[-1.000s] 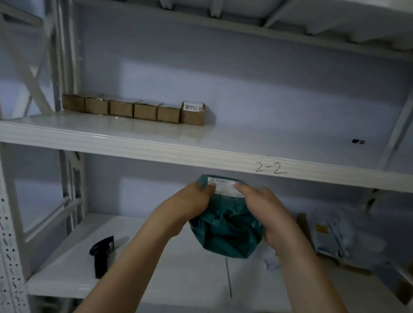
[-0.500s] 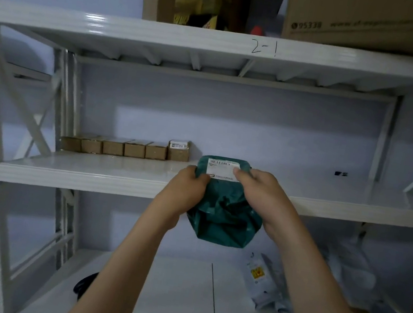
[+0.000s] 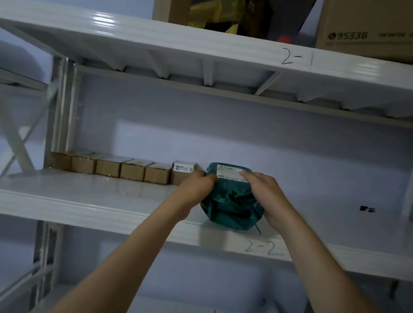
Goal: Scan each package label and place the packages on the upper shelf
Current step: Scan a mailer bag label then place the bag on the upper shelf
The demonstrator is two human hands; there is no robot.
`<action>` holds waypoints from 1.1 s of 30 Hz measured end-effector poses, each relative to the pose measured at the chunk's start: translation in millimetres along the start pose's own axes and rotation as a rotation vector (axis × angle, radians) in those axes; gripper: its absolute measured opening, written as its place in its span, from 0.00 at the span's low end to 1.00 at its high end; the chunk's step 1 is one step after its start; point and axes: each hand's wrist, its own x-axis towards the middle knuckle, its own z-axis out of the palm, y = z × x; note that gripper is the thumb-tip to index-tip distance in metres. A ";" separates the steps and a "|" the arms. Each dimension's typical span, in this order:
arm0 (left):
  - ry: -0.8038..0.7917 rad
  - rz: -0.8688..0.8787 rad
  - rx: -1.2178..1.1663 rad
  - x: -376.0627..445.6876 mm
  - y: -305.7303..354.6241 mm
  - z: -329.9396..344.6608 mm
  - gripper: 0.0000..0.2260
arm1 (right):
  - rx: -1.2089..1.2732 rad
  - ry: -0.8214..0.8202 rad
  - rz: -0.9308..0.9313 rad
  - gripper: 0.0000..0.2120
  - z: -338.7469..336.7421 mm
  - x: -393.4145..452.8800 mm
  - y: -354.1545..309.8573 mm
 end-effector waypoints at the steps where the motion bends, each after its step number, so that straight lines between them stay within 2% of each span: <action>1: -0.019 -0.009 0.009 15.8 -2.5 -3.1 0.18 | -0.006 -0.025 0.003 0.16 2.6 16.9 3.4; 7: -0.197 -0.005 0.084 96.7 -23.3 -16.9 0.19 | 0.045 -0.217 0.100 0.22 16.6 104.5 34.5; 10: -0.231 -0.043 0.138 121.2 -35.5 -19.2 0.22 | -0.058 -0.300 0.151 0.28 22.6 137.4 54.3; 14: -0.246 -0.063 0.339 143.3 -50.7 -20.1 0.17 | -0.191 -0.518 0.217 0.29 22.6 159.3 69.1; 18: -0.200 -0.127 0.434 158.7 -60.4 -29.5 0.06 | -0.288 -0.701 0.181 0.32 9.0 176.8 72.2; 22: -0.178 -0.133 0.456 176.0 -64.8 -30.7 0.10 | -0.372 -0.676 0.147 0.28 13.7 195.1 74.9; 26: -0.119 -0.144 0.523 192.7 -67.1 -27.0 0.15 | -0.404 -0.668 0.149 0.29 30.1 212.9 80.5; 33: -0.086 -0.156 0.645 213.0 -68.6 -23.1 0.16 | -0.394 -0.644 0.202 0.27 39.4 233.3 83.3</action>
